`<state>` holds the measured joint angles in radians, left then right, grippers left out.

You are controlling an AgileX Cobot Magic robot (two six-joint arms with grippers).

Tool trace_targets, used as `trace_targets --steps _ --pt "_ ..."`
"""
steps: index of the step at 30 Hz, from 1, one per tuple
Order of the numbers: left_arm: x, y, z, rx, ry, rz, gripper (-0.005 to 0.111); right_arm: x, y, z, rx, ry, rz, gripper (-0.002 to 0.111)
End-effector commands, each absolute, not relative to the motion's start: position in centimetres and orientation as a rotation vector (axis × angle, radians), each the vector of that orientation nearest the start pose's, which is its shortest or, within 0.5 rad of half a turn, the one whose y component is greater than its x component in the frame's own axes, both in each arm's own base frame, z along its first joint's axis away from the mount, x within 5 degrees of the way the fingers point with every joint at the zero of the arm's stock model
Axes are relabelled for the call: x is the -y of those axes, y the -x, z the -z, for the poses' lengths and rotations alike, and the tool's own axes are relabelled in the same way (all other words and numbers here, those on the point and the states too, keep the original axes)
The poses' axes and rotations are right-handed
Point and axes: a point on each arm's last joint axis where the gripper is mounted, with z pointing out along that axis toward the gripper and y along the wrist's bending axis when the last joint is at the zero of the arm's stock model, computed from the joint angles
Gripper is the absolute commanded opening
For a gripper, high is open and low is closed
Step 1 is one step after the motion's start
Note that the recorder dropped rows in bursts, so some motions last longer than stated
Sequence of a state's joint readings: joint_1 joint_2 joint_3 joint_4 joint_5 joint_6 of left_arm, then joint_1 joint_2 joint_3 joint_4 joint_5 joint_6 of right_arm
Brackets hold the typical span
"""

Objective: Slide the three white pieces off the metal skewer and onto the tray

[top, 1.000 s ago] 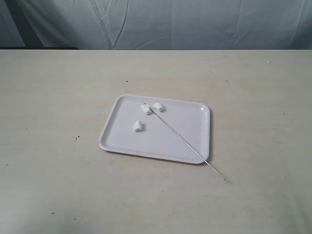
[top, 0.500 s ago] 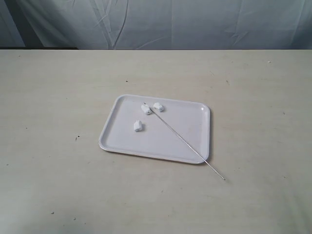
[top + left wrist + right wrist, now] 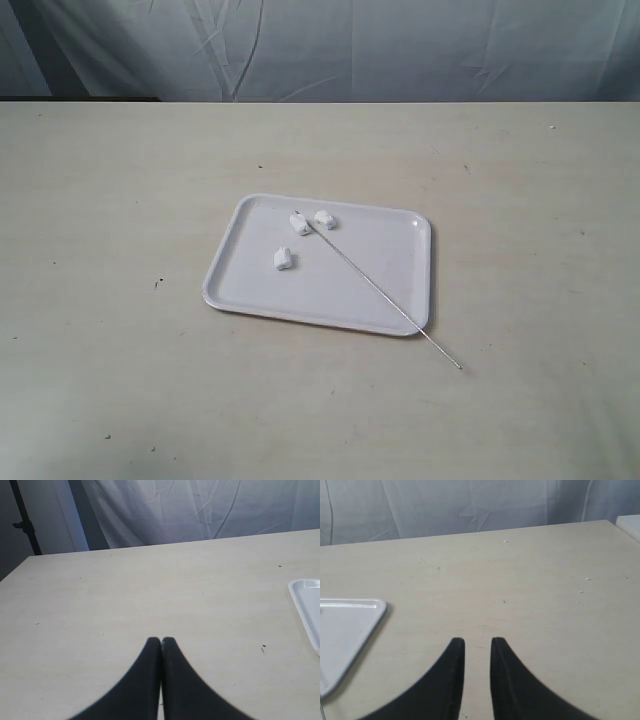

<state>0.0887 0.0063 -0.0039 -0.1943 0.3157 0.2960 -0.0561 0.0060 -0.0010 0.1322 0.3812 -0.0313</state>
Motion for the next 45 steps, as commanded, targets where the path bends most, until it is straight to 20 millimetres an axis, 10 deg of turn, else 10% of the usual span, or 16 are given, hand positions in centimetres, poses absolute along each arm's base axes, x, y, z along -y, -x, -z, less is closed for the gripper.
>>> trace_targets --steps 1,45 --pt "0.08 -5.44 -18.53 -1.791 -0.052 -0.079 0.0 -0.13 -5.27 -17.93 -1.858 -0.103 -0.066 0.019" --pt "0.08 -5.44 -18.54 -1.791 -0.051 -0.078 0.0 -0.18 -5.26 -17.89 -1.863 -0.109 -0.077 -0.001"
